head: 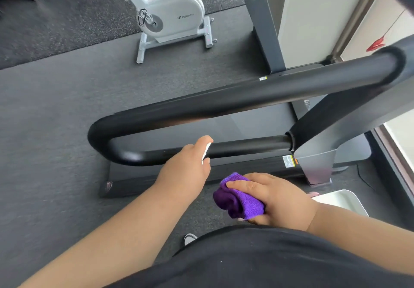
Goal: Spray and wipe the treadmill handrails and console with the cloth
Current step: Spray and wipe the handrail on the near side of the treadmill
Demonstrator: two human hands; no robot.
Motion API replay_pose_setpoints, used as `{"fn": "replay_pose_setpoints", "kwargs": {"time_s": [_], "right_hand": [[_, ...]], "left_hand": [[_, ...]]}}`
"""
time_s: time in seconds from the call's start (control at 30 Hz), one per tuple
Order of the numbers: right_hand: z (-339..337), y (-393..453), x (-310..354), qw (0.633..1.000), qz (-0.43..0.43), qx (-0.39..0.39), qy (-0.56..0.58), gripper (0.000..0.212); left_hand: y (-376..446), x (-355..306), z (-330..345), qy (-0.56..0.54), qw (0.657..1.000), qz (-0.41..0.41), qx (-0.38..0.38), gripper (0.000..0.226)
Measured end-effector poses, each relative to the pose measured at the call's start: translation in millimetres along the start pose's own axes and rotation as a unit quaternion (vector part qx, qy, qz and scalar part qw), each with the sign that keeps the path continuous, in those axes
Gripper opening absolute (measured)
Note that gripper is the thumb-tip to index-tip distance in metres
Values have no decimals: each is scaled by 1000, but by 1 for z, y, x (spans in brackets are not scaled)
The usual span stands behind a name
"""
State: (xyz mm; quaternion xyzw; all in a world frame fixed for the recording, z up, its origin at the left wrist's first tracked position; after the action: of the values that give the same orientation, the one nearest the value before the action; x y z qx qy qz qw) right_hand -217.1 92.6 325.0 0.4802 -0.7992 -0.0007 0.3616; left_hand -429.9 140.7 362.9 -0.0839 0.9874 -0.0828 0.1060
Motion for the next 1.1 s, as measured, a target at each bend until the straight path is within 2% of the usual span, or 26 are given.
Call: {"fn": "replay_pose_setpoints", "kwargs": {"time_s": [0.13, 0.33, 0.63, 0.8, 0.93, 1.1], "right_hand": [[-13, -17, -2, 1000, 14, -10, 3, 67], [-23, -30, -6, 999, 36, -14, 19, 66], [-30, -40, -11, 999, 18, -34, -2, 63], [-34, -49, -12, 999, 24, -42, -3, 63], [-40, -53, -17, 993, 58, -103, 22, 68], [-53, -29, -29, 969, 95, -222, -43, 79]], "left_hand": [[11, -30, 10, 26, 999, 13, 31, 32], [14, -46, 6, 36, 999, 5, 38, 33], [17, -114, 13, 72, 991, 92, 59, 38], [18, -126, 20, 70, 991, 95, 66, 34], [13, -109, 14, 17, 996, 70, 46, 42], [-8, -66, 2, -75, 997, 6, 7, 49]]}}
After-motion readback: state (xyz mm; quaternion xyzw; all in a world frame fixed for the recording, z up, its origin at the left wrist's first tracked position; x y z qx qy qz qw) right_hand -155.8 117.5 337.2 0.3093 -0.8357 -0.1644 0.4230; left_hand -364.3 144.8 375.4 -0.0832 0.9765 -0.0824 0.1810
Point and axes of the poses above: each hand's wrist, its own y-axis towards the middle knuckle, its own z-axis out of the palm, x = y × z, the point moved 3 cm from there along y, towards the middle knuckle, and after that the axes turned 14 degrees about -z, right-handed, at the moved point
